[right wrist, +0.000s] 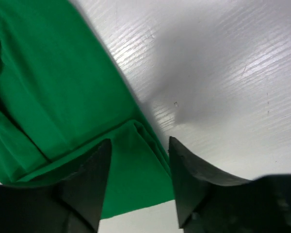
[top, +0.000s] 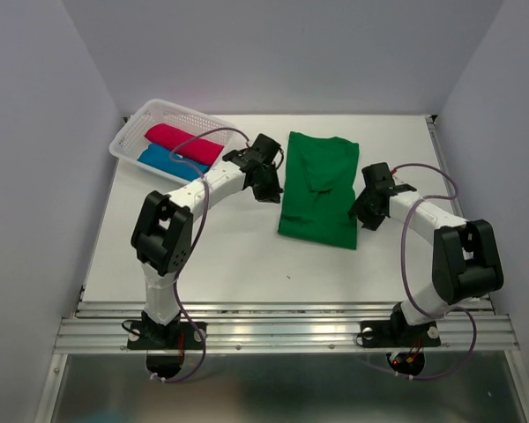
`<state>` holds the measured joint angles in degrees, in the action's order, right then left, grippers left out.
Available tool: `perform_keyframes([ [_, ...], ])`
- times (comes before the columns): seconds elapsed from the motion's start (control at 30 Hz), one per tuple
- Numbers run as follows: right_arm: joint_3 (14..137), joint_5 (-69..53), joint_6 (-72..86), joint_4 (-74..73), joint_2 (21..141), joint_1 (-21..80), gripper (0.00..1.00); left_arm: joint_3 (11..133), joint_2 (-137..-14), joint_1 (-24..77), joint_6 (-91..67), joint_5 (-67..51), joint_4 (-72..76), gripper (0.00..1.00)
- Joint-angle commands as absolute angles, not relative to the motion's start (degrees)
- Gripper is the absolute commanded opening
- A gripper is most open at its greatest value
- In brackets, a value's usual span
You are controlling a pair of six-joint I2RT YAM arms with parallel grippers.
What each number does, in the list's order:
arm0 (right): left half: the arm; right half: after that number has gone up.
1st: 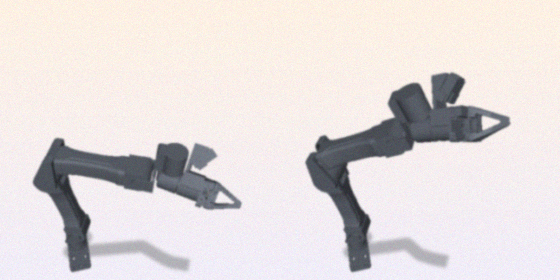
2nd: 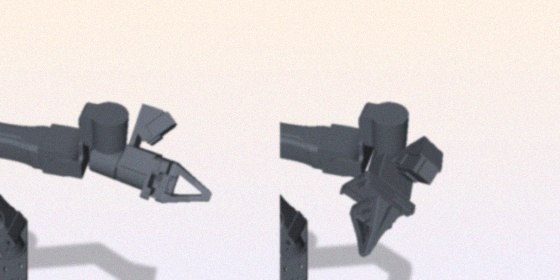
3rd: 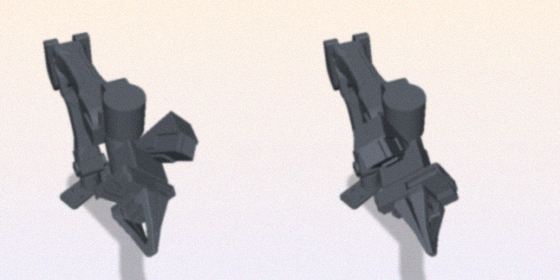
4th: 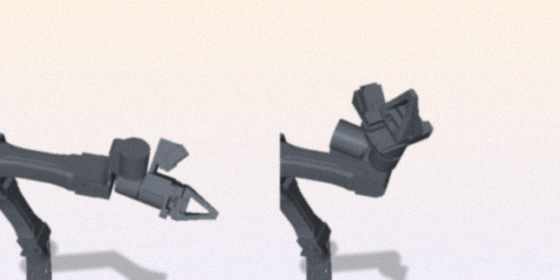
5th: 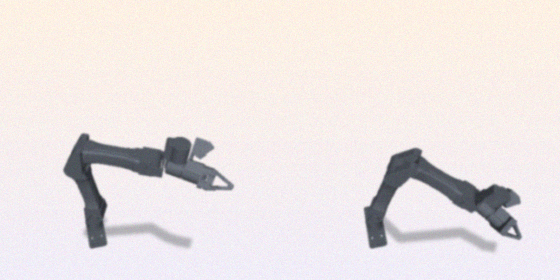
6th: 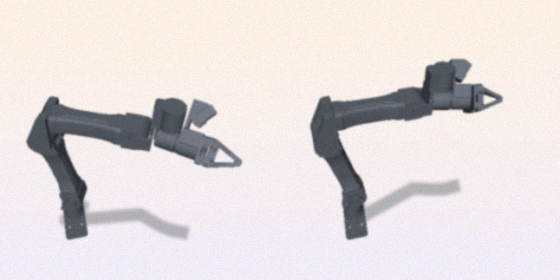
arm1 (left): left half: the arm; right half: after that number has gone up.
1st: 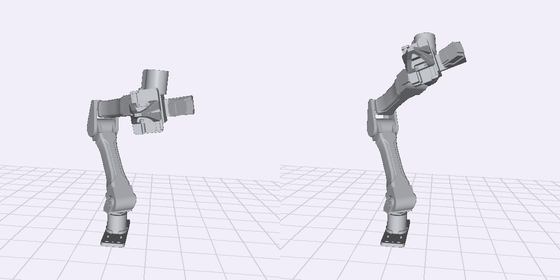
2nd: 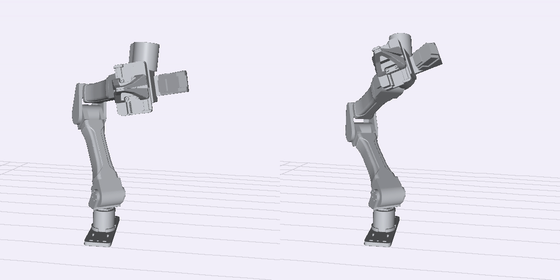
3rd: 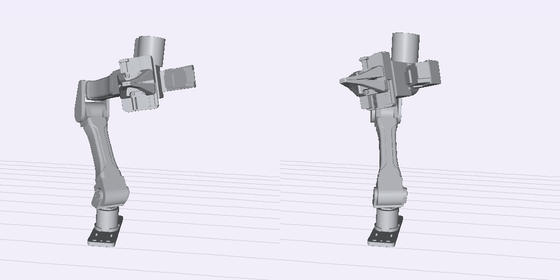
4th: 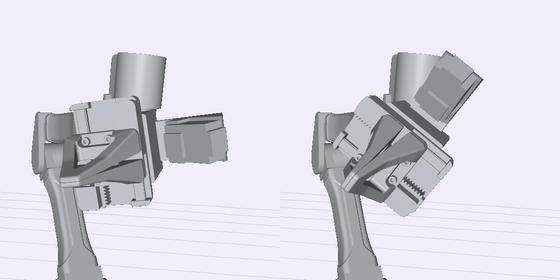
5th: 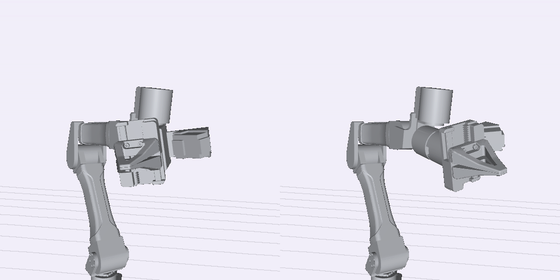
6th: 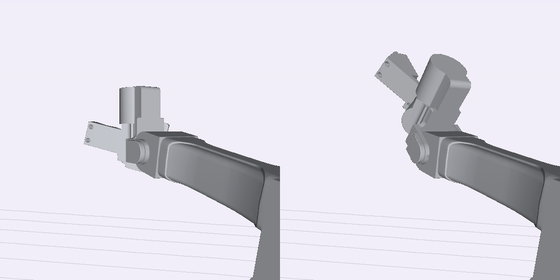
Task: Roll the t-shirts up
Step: Roll the T-shirt to the center of the board.
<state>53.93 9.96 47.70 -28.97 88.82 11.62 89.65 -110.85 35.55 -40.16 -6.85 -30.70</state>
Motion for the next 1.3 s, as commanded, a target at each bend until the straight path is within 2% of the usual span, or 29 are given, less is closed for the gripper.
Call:
perform_keyframes([
  [0.0,56.1,12.0,48.1,-27.7,88.0,11.2,0.65,87.8,-104.7,38.3,-37.2,-3.0,-31.6,0.00],
  [0.07,56.3,12.8,47.8,-28.8,86.2,11.2,0.71,86.7,-104.2,39.5,-36.5,-3.8,-31.2,0.00],
  [0.17,56.8,14.1,46.9,-30.7,81.9,11.2,0.73,85.3,-104.0,40.9,-35.9,-4.4,-30.5,0.00],
  [0.23,56.7,13.5,46.1,-30.9,79.8,11.2,0.70,85.1,-104.4,41.5,-35.9,-4.8,-29.7,0.00],
  [0.27,56.3,12.1,45.4,-30.8,78.1,11.2,0.54,85.1,-104.7,41.7,-35.9,-5.6,-29.4,0.00],
  [0.33,55.7,9.7,44.7,-30.2,76.9,11.2,0.36,85.5,-106.0,41.8,-35.9,-6.5,-29.0,0.00],
  [0.37,55.5,7.5,44.3,-29.8,76.7,11.2,0.17,85.7,-106.3,41.9,-35.9,-6.7,-28.9,0.00],
  [0.43,54.3,5.6,43.8,-29.4,77.0,11.2,0.02,85.3,-107.0,41.9,-36.0,-6.8,-27.4,0.00],
  [0.9,55.4,2.2,40.6,-27.4,84.9,11.7,0.01,94.3,-116.7,41.0,-34.3,-6.7,-29.4,0.00],
  [1.27,57.2,5.0,39.2,-26.0,92.5,11.7,0.01,97.8,-120.5,38.8,-34.4,-4.4,-30.4,0.00],
])
